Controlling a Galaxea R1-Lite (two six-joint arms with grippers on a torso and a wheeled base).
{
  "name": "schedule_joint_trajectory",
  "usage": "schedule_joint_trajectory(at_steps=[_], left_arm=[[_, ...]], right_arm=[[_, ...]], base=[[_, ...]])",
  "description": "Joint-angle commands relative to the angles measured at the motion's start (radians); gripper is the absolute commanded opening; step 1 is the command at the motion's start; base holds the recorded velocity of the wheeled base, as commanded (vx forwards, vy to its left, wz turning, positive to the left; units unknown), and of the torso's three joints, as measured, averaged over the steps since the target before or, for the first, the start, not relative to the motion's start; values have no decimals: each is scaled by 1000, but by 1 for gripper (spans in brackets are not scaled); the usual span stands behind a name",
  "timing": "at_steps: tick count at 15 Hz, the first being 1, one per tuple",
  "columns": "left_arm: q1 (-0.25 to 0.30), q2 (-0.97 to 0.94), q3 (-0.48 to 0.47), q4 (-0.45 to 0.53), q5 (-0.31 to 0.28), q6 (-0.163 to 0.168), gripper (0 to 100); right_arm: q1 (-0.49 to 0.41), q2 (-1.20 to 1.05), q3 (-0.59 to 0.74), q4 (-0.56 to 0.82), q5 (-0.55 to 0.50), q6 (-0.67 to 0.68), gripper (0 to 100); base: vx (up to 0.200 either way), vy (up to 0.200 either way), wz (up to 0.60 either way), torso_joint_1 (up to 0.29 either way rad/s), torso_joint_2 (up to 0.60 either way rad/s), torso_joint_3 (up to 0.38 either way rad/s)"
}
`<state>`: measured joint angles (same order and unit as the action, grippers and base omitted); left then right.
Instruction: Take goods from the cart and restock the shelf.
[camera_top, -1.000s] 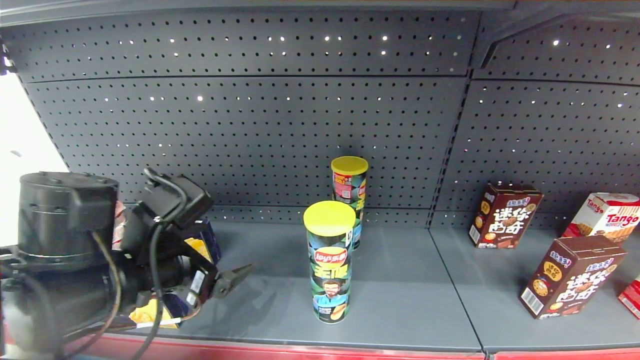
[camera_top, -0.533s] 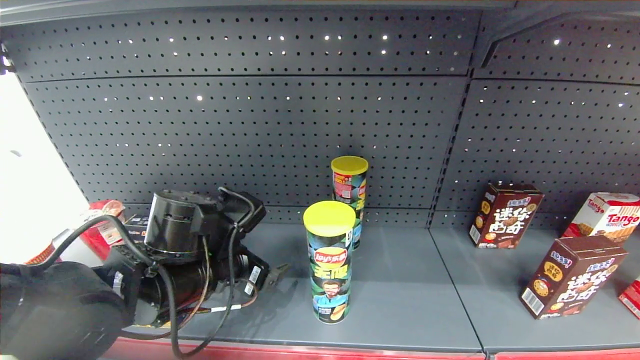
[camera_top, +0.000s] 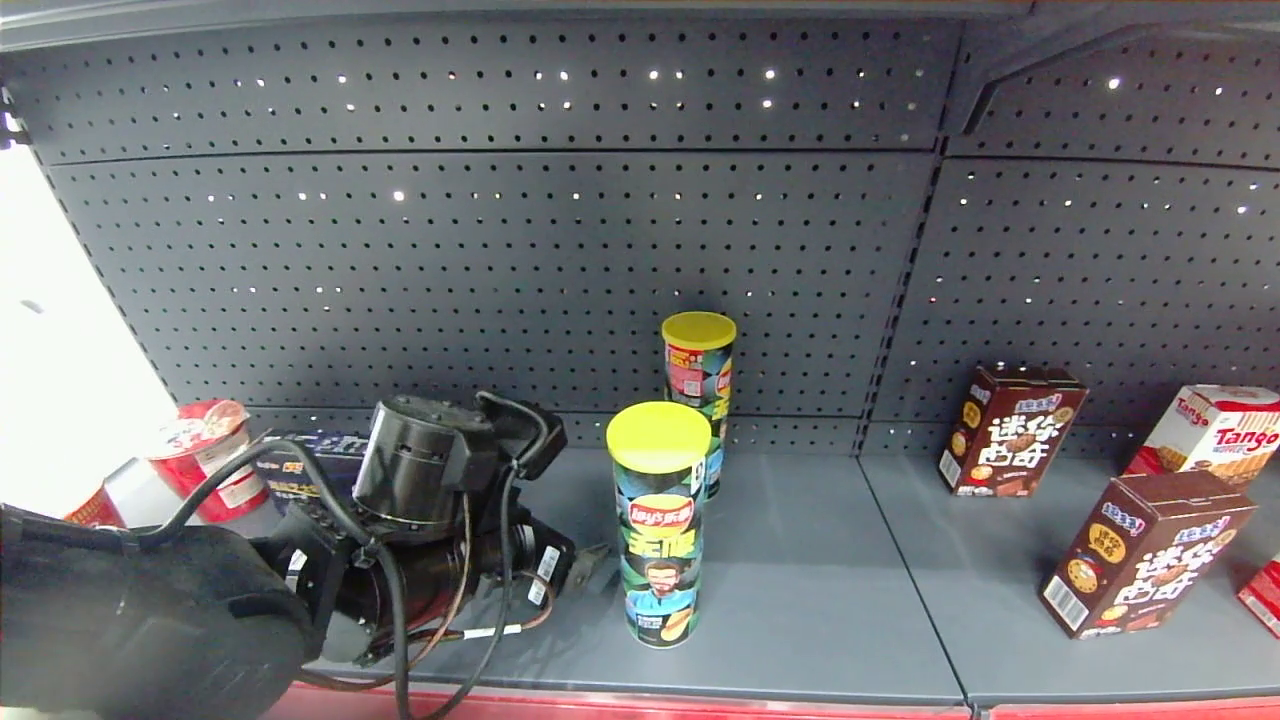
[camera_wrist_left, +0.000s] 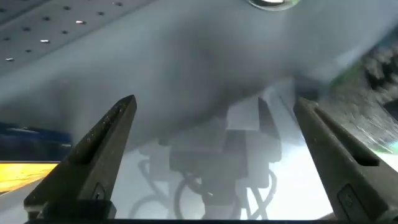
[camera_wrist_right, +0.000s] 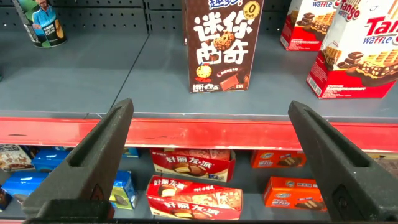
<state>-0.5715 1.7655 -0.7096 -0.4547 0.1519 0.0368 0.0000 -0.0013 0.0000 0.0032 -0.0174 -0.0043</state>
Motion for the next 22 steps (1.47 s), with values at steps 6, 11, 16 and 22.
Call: schedule_joint_trajectory(at_steps=[6,11,16,22], left_arm=[[-51,-17,13,1,6,-2,100],[-77,-1,-10,-1,12,-6,100],[-88,11,-27,-1,14,-8,100],[-103,25,-41,-1,15,-9,100]], right_arm=[[0,1,0,0,1,0,100],[0,1,0,0,-1,0,100],[0,1,0,0,-1,0,100],[0,1,0,0,1,0,100]], base=[[0,0,0,0,0,0],[0,0,0,0,0,0],[0,0,0,0,0,0],[0,0,0,0,0,0]])
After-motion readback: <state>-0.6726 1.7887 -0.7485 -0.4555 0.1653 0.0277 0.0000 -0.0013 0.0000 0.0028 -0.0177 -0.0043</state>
